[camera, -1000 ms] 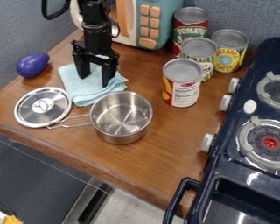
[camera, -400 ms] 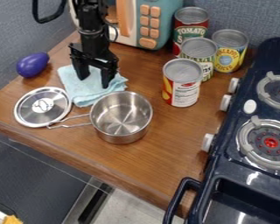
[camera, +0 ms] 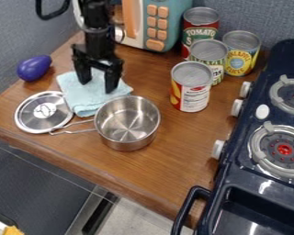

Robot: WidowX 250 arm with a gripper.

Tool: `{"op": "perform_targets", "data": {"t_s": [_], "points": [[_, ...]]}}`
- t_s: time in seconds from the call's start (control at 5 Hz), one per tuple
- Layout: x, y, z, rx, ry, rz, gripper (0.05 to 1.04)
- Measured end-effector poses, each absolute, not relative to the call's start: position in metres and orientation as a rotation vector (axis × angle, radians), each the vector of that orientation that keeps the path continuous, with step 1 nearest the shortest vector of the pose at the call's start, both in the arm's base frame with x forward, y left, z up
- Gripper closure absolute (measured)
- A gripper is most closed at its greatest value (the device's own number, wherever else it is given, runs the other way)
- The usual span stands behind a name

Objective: Wipe the table with a blue cloth and then put it back

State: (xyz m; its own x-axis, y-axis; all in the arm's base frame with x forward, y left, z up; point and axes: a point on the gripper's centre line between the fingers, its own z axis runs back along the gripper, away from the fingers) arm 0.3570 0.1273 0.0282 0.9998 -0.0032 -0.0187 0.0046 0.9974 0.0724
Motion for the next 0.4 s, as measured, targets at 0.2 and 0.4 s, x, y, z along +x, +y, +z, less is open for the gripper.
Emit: {"op": "perform_targets", "data": {"t_s": [0.2, 0.4], "points": [[0.3614, 0.1251, 0.0499, 0.092, -0.031, -0.001, 0.083], [0.3621, 0.1249, 0.0492, 0.091, -0.038, 0.006, 0.083]]}}
